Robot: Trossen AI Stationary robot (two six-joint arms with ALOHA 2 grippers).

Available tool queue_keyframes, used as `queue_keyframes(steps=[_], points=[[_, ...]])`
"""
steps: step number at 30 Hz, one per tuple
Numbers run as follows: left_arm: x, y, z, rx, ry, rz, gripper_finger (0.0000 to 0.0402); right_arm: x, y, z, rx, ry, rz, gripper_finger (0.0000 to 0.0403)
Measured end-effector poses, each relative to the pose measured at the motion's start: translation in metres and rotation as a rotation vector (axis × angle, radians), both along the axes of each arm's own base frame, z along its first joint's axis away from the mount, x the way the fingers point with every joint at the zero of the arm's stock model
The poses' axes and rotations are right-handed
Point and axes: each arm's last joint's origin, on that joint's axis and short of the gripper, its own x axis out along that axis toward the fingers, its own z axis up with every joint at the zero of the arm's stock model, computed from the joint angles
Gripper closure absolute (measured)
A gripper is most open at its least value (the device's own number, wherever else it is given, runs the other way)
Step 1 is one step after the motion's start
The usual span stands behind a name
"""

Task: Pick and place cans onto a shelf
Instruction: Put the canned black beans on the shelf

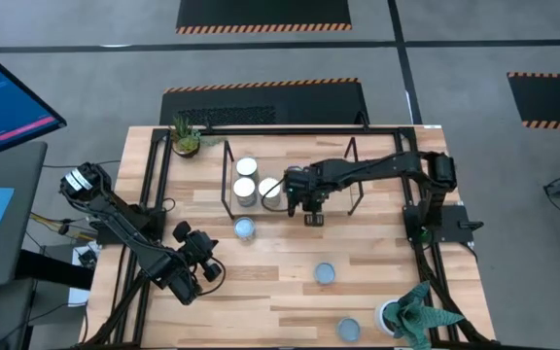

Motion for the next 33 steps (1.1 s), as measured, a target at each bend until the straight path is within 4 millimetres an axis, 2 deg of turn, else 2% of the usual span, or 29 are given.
queue_keyframes(steps=[6,12,23,33], points=[[0.000,0.000,0.000,0.000,0.000,0.000,0.0401,0.010,0.007,0.003,-0.019,-0.096,0.048,0.0287],[0.000,0.000,0.000,0.000,0.000,0.000,0.0401,0.014,-0.006,0.005,-0.102,-0.146,-0.002,0.0287],[0.000,0.000,0.000,0.000,0.000,0.000,0.0401,0.011,-0.031,0.005,-0.106,-0.151,-0.076,0.0287],[0.000,0.000,0.000,0.000,0.001,0.000,0.0401,0.009,-0.037,0.005,-0.130,-0.142,-0.102,0.0287]])
